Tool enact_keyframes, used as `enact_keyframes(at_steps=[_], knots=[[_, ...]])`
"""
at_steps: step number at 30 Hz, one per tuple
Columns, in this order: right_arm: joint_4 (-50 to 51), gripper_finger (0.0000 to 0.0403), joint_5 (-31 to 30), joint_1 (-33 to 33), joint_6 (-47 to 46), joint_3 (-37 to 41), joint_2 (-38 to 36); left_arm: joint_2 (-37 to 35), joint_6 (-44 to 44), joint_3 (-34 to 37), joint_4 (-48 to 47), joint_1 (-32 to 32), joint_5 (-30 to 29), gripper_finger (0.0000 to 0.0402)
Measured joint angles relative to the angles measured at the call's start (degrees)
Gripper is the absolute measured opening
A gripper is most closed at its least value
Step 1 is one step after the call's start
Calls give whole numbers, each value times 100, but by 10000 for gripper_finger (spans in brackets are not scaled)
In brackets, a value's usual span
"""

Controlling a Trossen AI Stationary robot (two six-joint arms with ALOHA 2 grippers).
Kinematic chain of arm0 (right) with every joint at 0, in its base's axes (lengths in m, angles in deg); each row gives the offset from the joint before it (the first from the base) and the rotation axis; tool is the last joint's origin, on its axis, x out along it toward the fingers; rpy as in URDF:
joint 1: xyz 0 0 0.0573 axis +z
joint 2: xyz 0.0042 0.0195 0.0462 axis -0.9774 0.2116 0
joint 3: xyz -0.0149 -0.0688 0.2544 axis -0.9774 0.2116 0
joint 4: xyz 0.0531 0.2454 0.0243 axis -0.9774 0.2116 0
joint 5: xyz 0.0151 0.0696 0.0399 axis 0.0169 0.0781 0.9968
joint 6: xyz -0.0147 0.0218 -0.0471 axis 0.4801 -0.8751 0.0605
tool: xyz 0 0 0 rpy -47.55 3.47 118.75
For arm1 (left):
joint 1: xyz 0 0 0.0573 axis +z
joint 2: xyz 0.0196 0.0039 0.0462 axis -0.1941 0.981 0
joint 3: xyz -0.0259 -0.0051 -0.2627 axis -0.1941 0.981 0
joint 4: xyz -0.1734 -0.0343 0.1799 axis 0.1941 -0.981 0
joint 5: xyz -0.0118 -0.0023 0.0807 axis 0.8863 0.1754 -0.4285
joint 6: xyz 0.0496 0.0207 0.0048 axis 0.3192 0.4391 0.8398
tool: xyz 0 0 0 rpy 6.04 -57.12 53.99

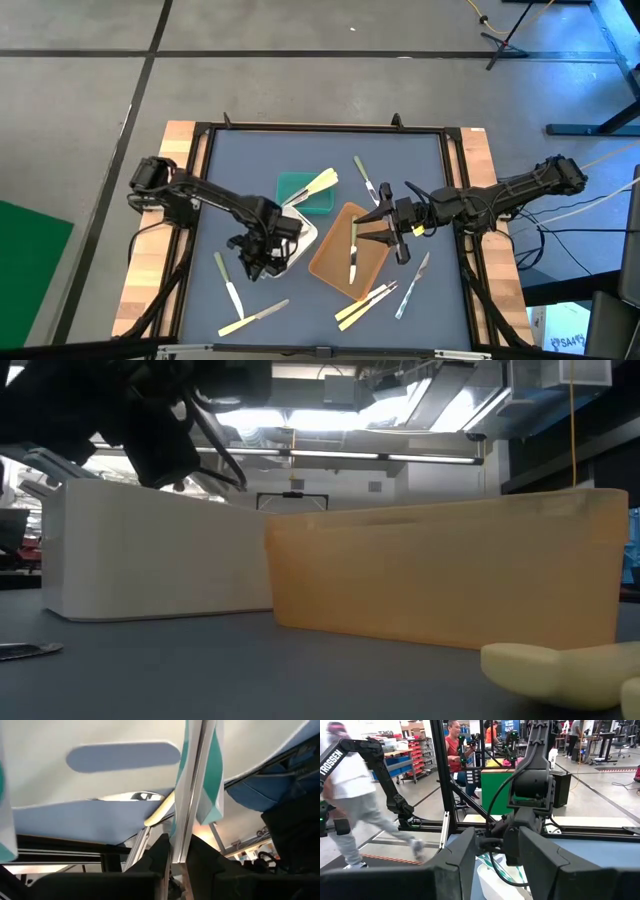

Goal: Sort silverware by color (type)
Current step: Put the blue patterned knife into the white bin

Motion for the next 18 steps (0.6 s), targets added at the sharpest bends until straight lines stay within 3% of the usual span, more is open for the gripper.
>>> enact_keyframes(at_steps=[18], knots=[[0, 138, 1, 2, 0, 0, 0, 5, 7, 0, 6, 105, -300, 110]])
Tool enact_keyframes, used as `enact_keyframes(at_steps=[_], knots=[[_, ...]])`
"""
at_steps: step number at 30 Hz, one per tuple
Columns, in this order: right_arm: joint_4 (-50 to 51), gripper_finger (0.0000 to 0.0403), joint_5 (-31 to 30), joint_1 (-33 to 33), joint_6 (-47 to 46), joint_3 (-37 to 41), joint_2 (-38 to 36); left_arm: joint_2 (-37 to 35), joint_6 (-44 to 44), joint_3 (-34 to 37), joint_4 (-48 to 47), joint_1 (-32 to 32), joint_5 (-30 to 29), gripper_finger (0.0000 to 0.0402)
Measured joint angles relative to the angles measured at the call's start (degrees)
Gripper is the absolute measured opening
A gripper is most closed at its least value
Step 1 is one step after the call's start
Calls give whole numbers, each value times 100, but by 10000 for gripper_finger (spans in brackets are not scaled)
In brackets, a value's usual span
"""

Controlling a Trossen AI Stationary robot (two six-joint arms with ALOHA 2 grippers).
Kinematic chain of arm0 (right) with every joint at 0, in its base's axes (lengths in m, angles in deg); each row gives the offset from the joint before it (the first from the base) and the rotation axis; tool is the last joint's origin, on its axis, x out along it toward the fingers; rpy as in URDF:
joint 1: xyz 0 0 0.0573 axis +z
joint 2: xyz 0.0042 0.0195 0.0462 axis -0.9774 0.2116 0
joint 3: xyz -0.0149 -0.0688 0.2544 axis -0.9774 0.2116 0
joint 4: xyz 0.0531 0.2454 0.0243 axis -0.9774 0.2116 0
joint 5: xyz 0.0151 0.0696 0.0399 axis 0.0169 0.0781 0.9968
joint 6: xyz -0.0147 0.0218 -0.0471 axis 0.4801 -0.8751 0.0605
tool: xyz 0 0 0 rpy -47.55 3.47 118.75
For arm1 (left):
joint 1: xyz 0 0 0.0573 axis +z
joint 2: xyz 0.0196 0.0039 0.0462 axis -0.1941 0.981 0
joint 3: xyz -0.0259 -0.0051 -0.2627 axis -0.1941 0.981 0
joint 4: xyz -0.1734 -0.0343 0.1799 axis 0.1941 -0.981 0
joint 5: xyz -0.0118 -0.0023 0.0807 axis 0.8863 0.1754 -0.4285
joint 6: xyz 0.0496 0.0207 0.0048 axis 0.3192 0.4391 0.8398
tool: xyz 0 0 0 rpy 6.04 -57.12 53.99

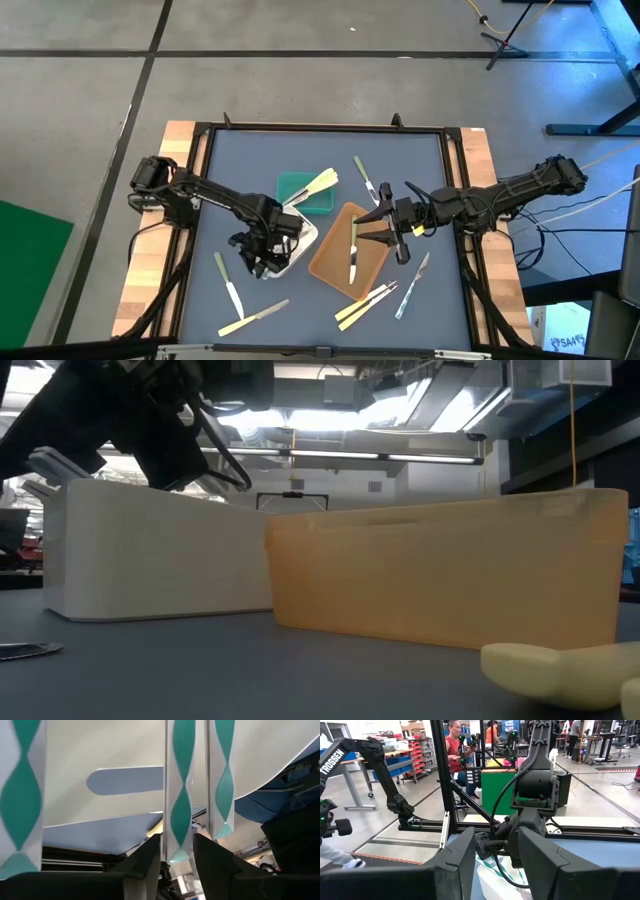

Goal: Sort silverware by color (type)
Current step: Put the blue patterned knife into the white bin, then put the yellow knife into the blue bin

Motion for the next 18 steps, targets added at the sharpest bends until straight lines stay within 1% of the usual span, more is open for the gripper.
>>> enact_keyframes(at_steps=[8, 18], knots=[[38, 138, 1, 0, 0, 0, 0, -136, -2, 0, -2, 0, -6, 111], [178, 138, 4, 0, 1, 0, 2, -598, -174, 0, -66, -22, -106, 112]])
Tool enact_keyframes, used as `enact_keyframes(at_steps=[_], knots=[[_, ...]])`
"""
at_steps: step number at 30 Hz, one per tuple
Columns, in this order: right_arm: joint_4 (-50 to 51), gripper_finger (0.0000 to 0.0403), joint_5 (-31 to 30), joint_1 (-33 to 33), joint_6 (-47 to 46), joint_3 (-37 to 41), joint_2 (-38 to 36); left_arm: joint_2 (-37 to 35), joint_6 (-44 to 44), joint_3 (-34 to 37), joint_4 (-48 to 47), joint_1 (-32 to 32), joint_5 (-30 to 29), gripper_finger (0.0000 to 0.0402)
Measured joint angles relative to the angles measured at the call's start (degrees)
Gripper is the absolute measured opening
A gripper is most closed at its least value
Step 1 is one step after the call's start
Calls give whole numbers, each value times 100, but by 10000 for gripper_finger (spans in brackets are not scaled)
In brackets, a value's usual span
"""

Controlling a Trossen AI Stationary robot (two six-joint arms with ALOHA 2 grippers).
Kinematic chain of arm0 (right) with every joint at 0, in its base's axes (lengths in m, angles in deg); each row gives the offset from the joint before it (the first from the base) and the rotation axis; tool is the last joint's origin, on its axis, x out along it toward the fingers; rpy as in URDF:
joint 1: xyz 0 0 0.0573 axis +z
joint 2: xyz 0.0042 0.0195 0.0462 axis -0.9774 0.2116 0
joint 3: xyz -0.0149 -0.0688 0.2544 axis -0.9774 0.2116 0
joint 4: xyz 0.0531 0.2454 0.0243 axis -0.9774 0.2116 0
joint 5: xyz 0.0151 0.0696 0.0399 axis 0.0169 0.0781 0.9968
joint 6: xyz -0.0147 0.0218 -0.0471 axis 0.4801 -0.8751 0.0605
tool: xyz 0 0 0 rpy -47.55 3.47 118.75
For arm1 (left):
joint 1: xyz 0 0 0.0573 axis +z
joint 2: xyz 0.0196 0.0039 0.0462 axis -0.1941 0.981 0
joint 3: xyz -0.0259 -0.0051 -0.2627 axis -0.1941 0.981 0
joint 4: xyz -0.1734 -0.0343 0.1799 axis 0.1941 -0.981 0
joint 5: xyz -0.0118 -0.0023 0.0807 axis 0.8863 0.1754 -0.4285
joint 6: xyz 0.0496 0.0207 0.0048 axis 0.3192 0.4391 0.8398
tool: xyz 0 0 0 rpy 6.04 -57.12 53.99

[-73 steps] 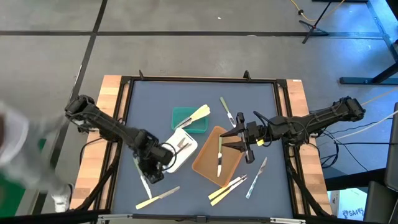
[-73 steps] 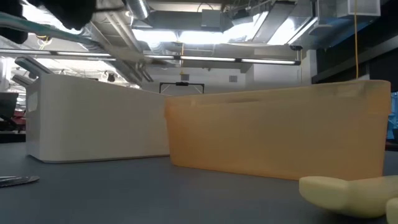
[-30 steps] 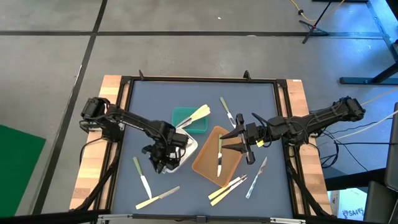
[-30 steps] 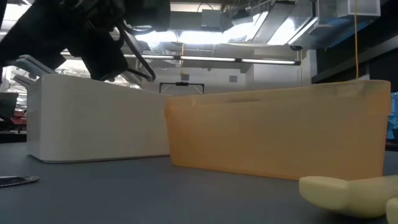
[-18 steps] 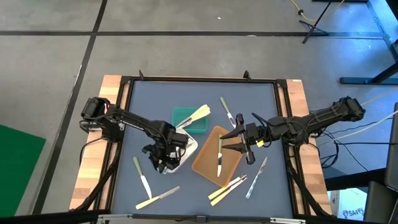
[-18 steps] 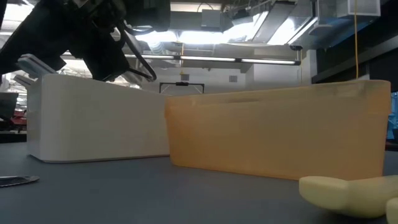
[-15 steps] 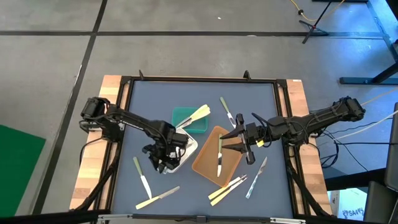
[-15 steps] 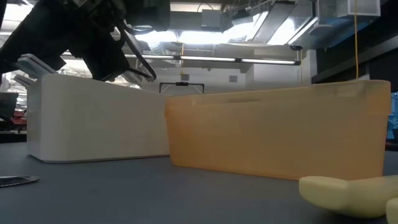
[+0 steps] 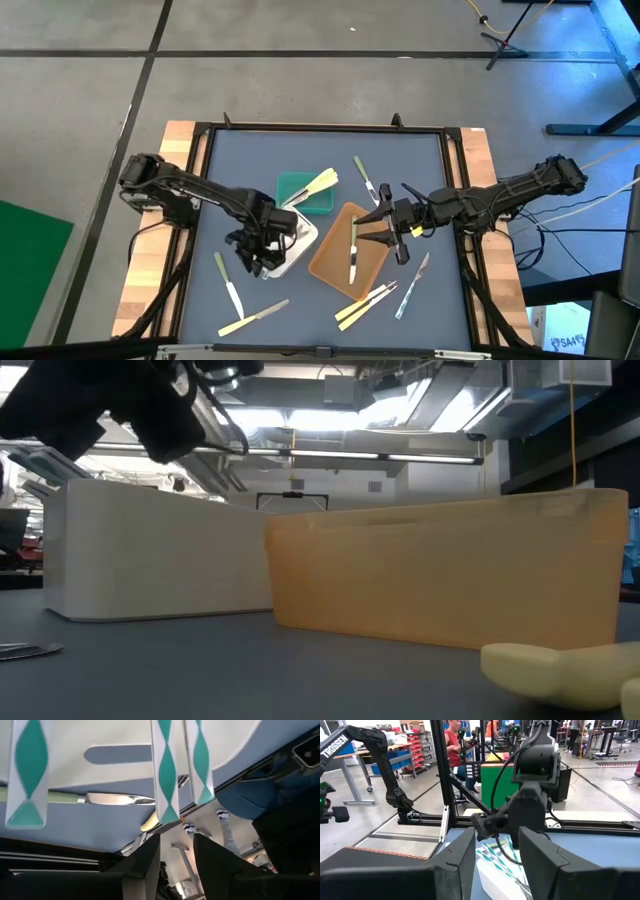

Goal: Sort silverware by color (type)
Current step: Put the yellow knife into the blue bin

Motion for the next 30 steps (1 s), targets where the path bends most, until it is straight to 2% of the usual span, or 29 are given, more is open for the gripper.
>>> enact_keyframes(at_steps=[10, 15, 23, 30], knots=[[101, 138, -1, -2, 1, 0, 0, -672, -325, -4, -60, -63, -591, 112], [151, 138, -2, -1, 1, 0, 0, -1059, -764, -4, -47, -415, -1100, 112], [154, 138, -3, 0, 1, 0, 0, -1362, -2106, -6, 293, -1864, -2558, 112], [158, 138, -3, -2, 1, 0, 0, -1018, -3009, -6, 1181, -3297, -4243, 111]])
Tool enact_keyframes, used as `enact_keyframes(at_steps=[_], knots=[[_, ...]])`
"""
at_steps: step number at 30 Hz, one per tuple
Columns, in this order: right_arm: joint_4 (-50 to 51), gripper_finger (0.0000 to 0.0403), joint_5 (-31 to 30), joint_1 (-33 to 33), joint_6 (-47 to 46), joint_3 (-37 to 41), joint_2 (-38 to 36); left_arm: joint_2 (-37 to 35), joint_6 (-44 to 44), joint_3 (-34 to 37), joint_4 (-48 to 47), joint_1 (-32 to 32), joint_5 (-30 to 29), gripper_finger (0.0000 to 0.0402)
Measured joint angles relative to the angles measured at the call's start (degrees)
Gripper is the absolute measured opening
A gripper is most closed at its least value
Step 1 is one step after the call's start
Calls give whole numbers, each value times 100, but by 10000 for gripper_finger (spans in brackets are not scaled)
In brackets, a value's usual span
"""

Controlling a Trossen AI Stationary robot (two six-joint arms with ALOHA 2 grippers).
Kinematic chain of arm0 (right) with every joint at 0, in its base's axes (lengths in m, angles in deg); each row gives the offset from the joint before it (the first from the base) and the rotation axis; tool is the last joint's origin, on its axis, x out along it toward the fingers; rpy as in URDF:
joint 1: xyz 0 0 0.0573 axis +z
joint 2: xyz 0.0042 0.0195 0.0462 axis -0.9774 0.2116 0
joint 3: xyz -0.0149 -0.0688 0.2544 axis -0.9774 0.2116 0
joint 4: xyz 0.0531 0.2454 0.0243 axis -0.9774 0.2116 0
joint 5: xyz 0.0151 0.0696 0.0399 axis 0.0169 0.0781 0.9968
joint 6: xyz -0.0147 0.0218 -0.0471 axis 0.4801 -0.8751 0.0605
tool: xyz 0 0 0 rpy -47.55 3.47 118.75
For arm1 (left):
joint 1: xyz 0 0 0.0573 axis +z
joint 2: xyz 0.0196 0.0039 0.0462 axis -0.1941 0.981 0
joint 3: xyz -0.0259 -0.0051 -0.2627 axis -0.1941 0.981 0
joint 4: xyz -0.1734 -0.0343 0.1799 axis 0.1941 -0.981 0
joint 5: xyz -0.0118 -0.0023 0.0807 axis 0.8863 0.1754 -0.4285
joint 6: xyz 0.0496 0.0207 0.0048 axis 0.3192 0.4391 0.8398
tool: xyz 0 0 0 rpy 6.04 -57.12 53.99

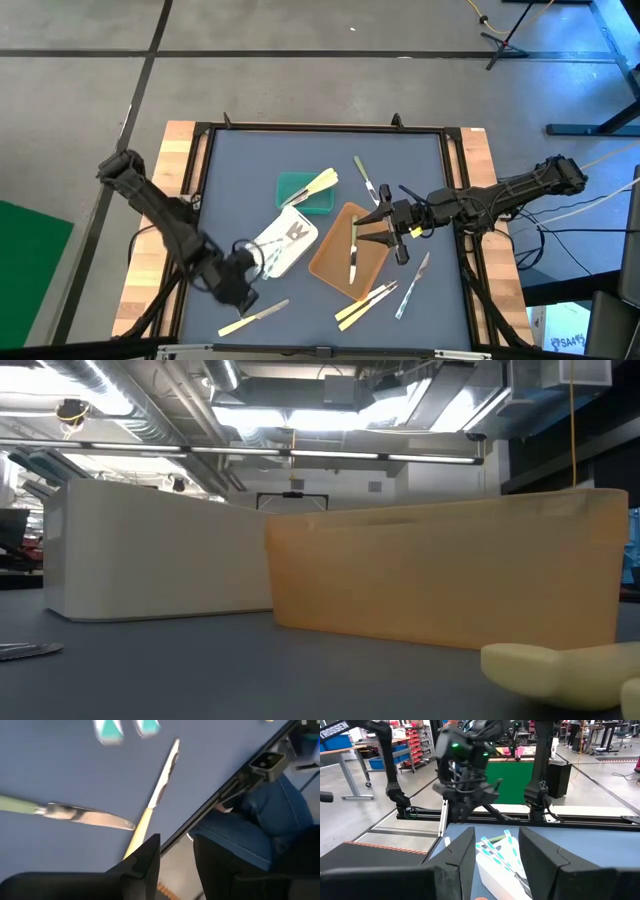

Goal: Sort silverware by color (type)
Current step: Put the yellow knife into the blue bin

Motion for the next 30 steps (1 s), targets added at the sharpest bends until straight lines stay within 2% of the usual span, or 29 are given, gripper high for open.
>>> enact_keyframes(at_steps=[3, 7, 15, 19, 23, 30], knots=[[4, 138, 0, 2, 0, 0, 0, 330, -172, -4, 161, -485, -335, 111], [36, 138, 0, 1, 0, 0, 0, 884, -179, -3, 332, -971, -425, 111], [81, 138, 0, 1, 0, 0, 0, 1856, -130, -2, 624, -1497, -451, 111], [114, 138, 0, 0, 0, 0, 0, 2043, -129, -2, 655, -1635, -518, 111], [112, 138, 0, 1, 0, 0, 0, 2082, -128, -2, 750, -1742, -882, 111], [115, 138, 0, 0, -1, 0, 0, 2082, 33, -6, 748, -1767, -1147, 107]])
